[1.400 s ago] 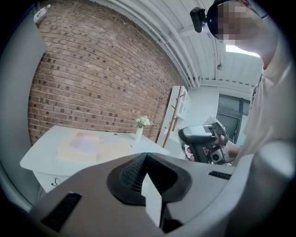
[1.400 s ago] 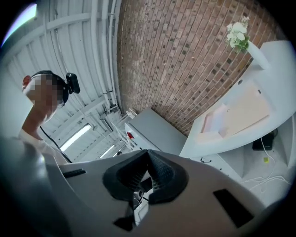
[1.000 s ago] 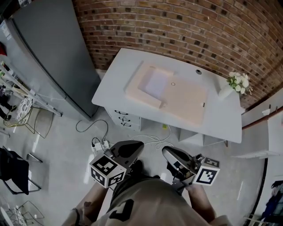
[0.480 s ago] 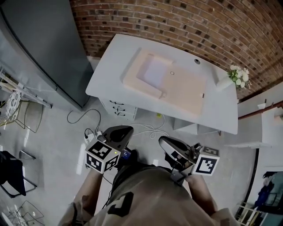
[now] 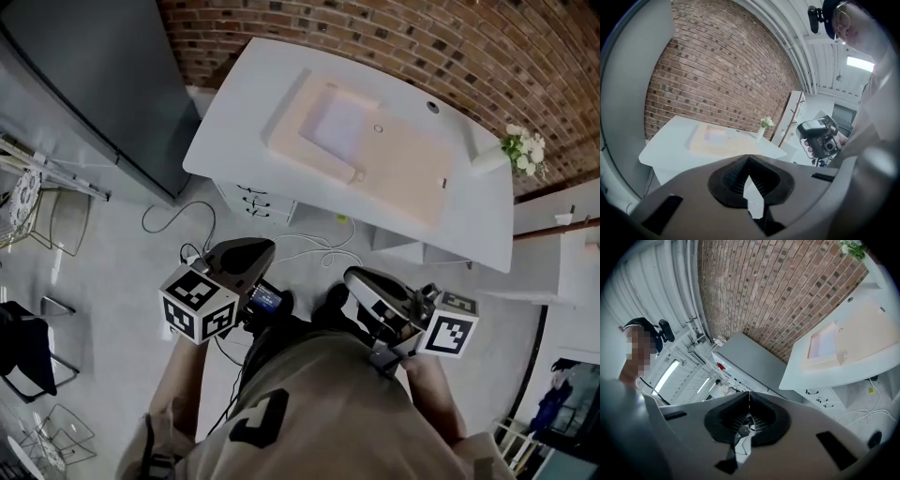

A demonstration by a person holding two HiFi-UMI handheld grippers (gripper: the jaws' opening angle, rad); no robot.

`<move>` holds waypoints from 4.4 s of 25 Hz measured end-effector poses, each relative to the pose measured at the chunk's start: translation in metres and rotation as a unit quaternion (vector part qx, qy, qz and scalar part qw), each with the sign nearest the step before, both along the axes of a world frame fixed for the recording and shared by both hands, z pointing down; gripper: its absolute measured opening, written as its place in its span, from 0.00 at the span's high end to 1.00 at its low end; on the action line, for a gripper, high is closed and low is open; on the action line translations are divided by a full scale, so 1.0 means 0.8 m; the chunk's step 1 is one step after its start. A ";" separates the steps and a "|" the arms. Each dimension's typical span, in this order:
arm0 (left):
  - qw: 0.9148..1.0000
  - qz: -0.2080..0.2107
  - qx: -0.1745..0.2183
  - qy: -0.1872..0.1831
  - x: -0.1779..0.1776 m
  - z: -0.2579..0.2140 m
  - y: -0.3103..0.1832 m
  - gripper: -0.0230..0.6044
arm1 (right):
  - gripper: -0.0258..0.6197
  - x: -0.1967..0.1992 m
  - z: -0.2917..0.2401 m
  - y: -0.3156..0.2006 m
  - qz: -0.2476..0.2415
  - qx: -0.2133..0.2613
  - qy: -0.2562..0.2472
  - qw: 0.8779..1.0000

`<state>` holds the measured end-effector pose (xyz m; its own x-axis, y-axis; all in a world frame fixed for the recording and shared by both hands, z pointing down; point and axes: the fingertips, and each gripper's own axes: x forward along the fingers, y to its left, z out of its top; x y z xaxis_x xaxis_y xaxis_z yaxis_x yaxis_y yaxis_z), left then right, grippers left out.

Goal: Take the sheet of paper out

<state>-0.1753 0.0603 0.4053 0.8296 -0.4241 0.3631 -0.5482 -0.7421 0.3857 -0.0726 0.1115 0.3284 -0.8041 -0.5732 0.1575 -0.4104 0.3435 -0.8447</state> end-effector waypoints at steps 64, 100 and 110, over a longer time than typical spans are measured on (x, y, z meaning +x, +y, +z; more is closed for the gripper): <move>0.989 0.041 0.099 -0.102 0.157 -0.020 -0.170 0.94 | 0.92 0.110 0.032 -0.209 -0.065 -0.021 -0.056 0.996; 0.993 0.024 0.053 -0.103 0.142 0.001 -0.232 0.94 | 0.39 0.151 0.326 -0.357 -0.011 -0.337 -0.050 0.940; 0.994 0.010 0.039 -0.103 0.127 0.011 -0.240 0.94 | 0.39 0.130 0.341 -0.377 -0.005 -0.369 -0.078 0.926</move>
<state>-0.0738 -0.1316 0.4142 0.7490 -0.4421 0.4936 -0.5951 -0.7763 0.2079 0.0312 -0.1901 0.6016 -0.8547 -0.3492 0.3841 -0.2627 -0.3473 -0.9002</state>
